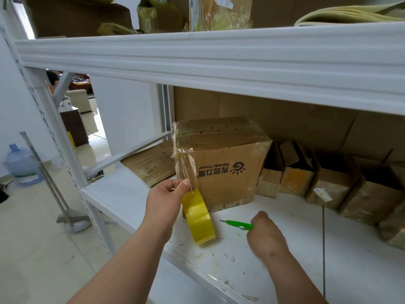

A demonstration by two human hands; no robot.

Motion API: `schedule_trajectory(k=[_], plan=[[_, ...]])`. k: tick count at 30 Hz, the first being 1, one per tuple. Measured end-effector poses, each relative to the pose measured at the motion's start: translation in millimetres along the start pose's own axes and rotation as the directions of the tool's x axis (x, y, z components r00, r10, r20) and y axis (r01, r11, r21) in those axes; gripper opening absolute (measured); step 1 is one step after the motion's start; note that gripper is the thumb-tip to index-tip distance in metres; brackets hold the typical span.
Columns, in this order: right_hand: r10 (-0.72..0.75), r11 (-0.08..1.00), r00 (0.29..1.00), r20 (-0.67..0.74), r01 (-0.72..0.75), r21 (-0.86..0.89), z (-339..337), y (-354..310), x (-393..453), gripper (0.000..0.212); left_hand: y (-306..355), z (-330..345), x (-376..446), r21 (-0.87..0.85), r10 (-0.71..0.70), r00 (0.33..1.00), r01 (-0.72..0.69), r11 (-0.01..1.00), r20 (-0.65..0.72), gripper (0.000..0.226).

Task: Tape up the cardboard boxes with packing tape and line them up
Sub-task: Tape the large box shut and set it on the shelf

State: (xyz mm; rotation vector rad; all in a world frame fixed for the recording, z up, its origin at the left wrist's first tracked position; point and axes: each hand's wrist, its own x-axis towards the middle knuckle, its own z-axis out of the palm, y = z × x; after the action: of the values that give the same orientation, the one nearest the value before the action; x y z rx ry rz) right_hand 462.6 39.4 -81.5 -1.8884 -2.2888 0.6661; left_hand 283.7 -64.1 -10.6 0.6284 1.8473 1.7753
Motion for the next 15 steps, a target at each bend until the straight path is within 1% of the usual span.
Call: schedule_trajectory(k=[2,5,6,7,8,9,10,11,13,15], plan=[[-0.037,0.999,0.999,0.011,0.036,0.027,-7.7,-1.3,-1.2,0.025,0.0,-0.4,2.6,-0.02,-0.013,1.0,0.013,1.0,0.002,0.017],[-0.049,0.998,0.998,0.047,0.047,0.036,-17.6,0.0,-0.6,0.031,1.6,-1.8,6.3,-0.024,-0.026,1.0,0.026,0.999,0.0,0.023],[-0.056,0.993,0.997,0.046,0.051,0.107,-22.8,0.4,-1.0,0.035,1.6,-2.5,7.5,-0.018,-0.026,1.0,0.026,1.0,0.004,0.025],[-0.071,0.968,0.997,0.027,0.062,0.245,-30.0,-0.5,-4.3,0.038,1.4,-3.3,9.2,-0.01,-0.025,1.0,0.025,1.0,0.008,0.026],[-0.104,0.908,0.994,-0.016,0.101,0.407,-38.5,-2.6,-8.9,0.039,1.1,-4.2,11.1,-0.003,-0.025,1.0,0.025,1.0,0.007,0.027],[-0.139,0.826,0.987,-0.085,0.163,0.539,-47.7,-6.2,-15.6,0.037,0.6,-4.8,12.9,0.001,-0.024,1.0,0.024,1.0,0.003,0.028],[-0.186,0.75,0.967,-0.172,0.253,0.611,-56.6,-13.1,-22.8,0.033,0.0,-5.3,15.0,0.005,-0.022,1.0,0.022,1.0,-0.002,0.028],[-0.251,0.691,0.93,-0.266,0.365,0.623,-64.2,-22.7,-29.4,0.029,-0.5,-5.8,16.4,0.01,-0.019,1.0,0.019,1.0,-0.007,0.029],[-0.383,0.587,0.816,-0.433,0.577,0.567,-70.6,-45.7,-35.4,0.022,-1.5,-6.6,18.7,0.019,-0.011,1.0,0.012,1.0,-0.008,0.029],[-0.455,0.548,0.708,-0.54,0.701,0.457,-67.1,-67.5,-31.6,0.014,-2.2,-7.1,19.8,0.022,-0.002,1.0,0.002,1.0,-0.001,0.03]])
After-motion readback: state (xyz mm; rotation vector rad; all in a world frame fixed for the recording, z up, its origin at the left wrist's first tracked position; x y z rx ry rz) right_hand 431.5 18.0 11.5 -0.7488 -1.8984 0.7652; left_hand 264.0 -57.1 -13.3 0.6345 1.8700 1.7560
